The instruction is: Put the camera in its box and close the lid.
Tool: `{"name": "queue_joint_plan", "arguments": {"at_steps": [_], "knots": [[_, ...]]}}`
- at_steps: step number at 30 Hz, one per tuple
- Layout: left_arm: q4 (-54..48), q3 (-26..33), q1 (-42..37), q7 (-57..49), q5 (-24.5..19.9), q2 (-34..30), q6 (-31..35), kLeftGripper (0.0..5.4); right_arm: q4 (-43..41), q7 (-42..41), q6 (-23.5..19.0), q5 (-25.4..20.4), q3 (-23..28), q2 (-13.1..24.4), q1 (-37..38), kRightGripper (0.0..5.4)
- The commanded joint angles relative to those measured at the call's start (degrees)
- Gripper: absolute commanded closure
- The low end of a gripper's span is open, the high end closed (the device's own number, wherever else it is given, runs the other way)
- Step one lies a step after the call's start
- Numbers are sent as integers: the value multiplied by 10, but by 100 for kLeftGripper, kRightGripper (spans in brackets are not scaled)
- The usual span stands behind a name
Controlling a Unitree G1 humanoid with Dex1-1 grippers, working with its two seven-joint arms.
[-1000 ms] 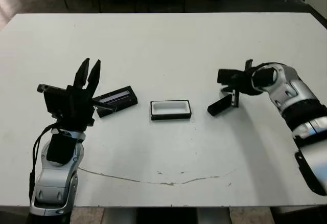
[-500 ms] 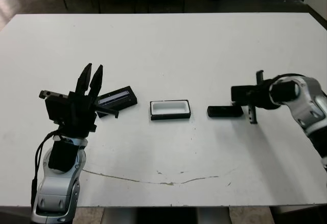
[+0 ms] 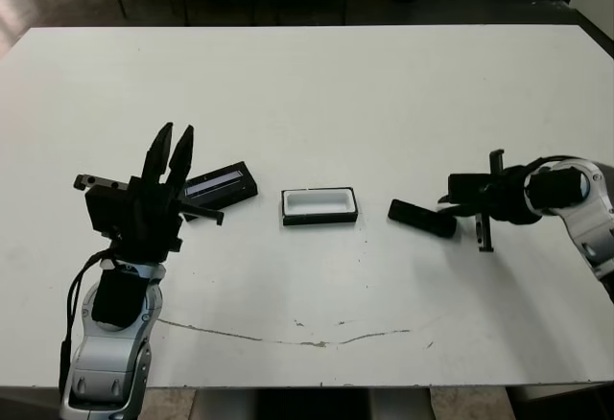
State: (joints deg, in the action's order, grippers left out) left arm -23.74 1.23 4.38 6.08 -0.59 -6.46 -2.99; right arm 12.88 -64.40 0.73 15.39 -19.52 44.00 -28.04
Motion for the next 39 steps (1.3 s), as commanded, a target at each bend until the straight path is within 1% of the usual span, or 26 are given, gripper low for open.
{"name": "queue_joint_plan", "arguments": {"at_steps": [1, 4, 6, 9, 11, 13, 16, 18, 20, 22, 23, 26, 29, 31, 34, 37, 39], "knots": [[3, -2, 7, -3, 3, 1, 8, 539, -13, -18, -14, -20, 2, 8, 36, 540], [7, -4, 5, -2, 2, 2, 5, 539, -13, -26, -10, -51, 14, 8, 46, 540], [9, -6, 5, -3, 4, 3, 4, 539, -11, -28, -15, -67, 20, 7, 51, 540], [10, -9, 5, -4, 5, 5, 6, 539, -16, -28, -23, -76, 24, 12, 55, 540], [11, -10, 5, -5, 6, 6, 6, 539, -24, -13, -23, -72, 30, 15, 61, 540], [12, -11, 6, -6, 6, 6, 4, 539, -44, 30, -34, -56, 44, 15, 78, 540], [13, -10, 9, -6, 5, 6, 0, 539, -93, 150, -60, -4, 78, 3, 120, 540], [14, -10, 10, -5, 5, 6, -2, 539, -120, 219, -78, 18, 99, -12, 146, 540], [14, -9, 12, -4, 2, 6, -3, 539, -141, 288, -79, 19, 130, -37, 176, 540], [13, -10, 14, -3, 2, 5, -2, 539, -169, 339, -77, 14, 156, -59, 204, 540], [13, -10, 14, -3, 3, 5, -2, 539, -186, 355, -77, 8, 167, -69, 216, 540], [13, -12, 16, -5, 7, 5, -4, 539, -257, 384, -91, -35, 203, -109, 255, 540], [15, -14, 16, -6, 12, 5, -7, 539, -331, 382, -141, -77, 224, -135, 283, 540], [15, -15, 16, -7, 15, 5, -8, 539, -366, 368, -172, -117, 234, -144, 294, 540], [14, -17, 17, -7, 16, 7, -6, 539, -405, 341, -223, -182, 245, -145, 304, 540], [13, -17, 19, -9, 17, 8, -7, 539, -437, 308, -266, -215, 242, -119, 311, 540], [11, -16, 20, -9, 16, 8, -5, 540, -466, 287, -324, -235, 237, -95, 311, 531]]}}
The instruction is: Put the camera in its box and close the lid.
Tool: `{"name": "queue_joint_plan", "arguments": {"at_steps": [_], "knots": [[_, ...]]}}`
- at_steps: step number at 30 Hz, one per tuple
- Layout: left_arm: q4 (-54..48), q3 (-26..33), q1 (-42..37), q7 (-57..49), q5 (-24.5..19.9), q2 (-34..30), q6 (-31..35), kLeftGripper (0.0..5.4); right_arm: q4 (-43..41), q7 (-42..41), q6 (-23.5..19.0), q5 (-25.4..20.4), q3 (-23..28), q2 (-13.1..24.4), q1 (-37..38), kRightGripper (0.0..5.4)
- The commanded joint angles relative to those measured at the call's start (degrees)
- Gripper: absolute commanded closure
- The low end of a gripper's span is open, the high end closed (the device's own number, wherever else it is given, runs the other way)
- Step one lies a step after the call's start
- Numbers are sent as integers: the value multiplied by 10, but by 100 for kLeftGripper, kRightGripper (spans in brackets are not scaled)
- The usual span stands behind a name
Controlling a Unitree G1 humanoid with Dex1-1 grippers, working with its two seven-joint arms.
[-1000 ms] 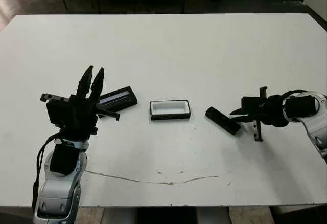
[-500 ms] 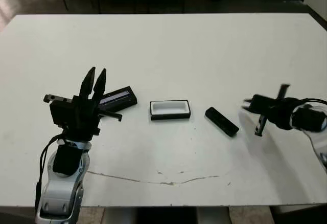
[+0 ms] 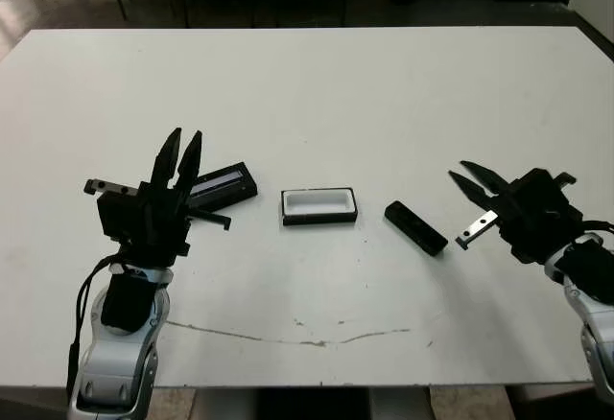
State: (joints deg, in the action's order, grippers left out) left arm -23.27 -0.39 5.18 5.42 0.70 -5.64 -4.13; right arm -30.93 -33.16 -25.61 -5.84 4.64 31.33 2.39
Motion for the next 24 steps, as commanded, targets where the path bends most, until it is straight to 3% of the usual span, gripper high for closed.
{"name": "queue_joint_plan", "arguments": {"at_steps": [1, 10, 24], "knots": [[6, 0, 12, -1, 1, 0, 7, 540, -35, -32, -76, -32, -5, 38, 7, 518], [4, -1, 13, 0, 0, -1, 9, 540, -20, -43, -109, -43, -26, 57, 7, 326], [3, -3, 11, 2, -3, 0, 17, 540, 2, -47, -115, -39, -60, 66, -4, 16]]}}
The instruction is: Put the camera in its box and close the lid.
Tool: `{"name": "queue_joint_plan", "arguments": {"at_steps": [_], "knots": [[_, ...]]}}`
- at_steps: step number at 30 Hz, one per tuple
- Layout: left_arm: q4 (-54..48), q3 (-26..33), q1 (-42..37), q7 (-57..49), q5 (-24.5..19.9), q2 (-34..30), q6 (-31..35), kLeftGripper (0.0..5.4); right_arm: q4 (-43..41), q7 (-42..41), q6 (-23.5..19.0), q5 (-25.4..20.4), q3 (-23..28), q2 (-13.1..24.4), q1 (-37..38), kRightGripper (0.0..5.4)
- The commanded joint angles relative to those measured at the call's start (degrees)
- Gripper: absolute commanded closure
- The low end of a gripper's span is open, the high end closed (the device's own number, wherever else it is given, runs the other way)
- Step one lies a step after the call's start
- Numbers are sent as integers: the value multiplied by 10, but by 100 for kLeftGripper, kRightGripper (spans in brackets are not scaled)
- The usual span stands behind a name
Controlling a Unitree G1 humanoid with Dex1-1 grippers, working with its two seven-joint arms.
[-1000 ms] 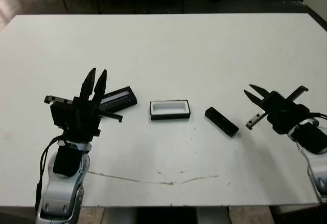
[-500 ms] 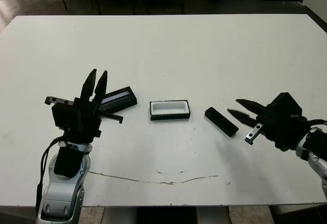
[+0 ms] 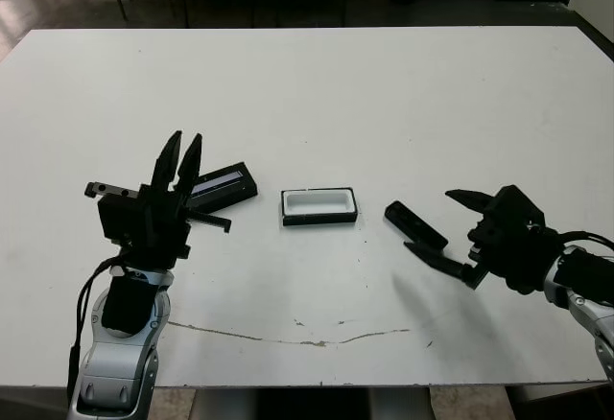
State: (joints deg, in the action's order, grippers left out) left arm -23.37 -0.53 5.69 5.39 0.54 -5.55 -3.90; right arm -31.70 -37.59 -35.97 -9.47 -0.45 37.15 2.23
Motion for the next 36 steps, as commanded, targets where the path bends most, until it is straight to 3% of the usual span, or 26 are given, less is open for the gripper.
{"name": "queue_joint_plan", "arguments": {"at_steps": [1, 12, 18, 21, 29, 36], "knots": [[4, -2, 6, 2, -1, -1, 15, 540, 10, -3, -12, -2, -11, 8, -2, 1], [8, -4, 12, 4, 1, -4, 11, 540, 25, 27, -30, -5, -26, -23, 24, 1], [9, -5, 17, 6, -1, -3, 10, 540, 55, 41, -15, -7, -26, -43, 38, 1], [9, -6, 20, 7, -2, -3, 13, 540, 85, 46, 8, -13, -20, -60, 51, 37], [11, -7, 23, 13, -2, -5, 15, 540, 103, 74, 35, -2, -27, -83, 75, 212], [7, -11, 27, 11, 5, -4, 17, 540, 100, 97, 44, -1, -28, -89, 86, 213]]}}
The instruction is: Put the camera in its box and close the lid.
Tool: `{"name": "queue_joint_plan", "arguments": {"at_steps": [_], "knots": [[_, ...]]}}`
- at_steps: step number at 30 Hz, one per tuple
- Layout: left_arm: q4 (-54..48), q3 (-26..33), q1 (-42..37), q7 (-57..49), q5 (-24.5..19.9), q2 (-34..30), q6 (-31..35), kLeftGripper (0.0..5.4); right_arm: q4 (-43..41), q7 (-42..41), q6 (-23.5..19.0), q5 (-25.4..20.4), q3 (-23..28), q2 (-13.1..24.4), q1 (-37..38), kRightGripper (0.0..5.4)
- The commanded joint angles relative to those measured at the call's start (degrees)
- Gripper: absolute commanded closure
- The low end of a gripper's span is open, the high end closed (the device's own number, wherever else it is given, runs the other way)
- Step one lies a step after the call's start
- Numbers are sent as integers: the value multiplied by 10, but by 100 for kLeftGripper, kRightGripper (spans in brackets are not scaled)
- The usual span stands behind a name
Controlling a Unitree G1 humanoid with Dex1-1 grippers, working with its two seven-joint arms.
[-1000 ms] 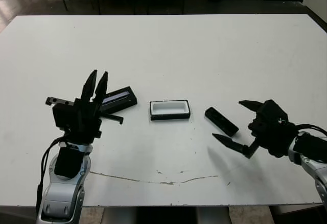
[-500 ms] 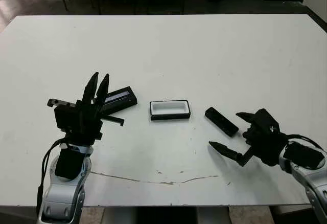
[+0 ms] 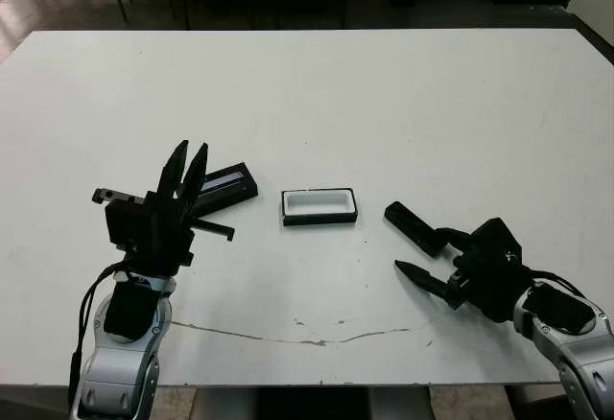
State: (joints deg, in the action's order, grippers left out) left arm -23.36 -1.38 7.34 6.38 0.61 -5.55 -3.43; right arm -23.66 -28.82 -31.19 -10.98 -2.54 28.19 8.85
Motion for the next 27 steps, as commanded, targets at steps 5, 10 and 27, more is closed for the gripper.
{"name": "queue_joint_plan", "arguments": {"at_steps": [5, 10, 27], "knots": [[6, -6, 11, 0, 4, -1, 16, 540, 32, 5, 28, 6, 0, -5, 21, 213], [5, -8, 12, -2, 7, 0, 16, 540, 31, 0, 26, -2, 5, -1, 13, 213], [4, 1, 15, 4, -1, -8, 17, 540, 62, 8, -57, -5, -29, -6, -9, 213]]}}
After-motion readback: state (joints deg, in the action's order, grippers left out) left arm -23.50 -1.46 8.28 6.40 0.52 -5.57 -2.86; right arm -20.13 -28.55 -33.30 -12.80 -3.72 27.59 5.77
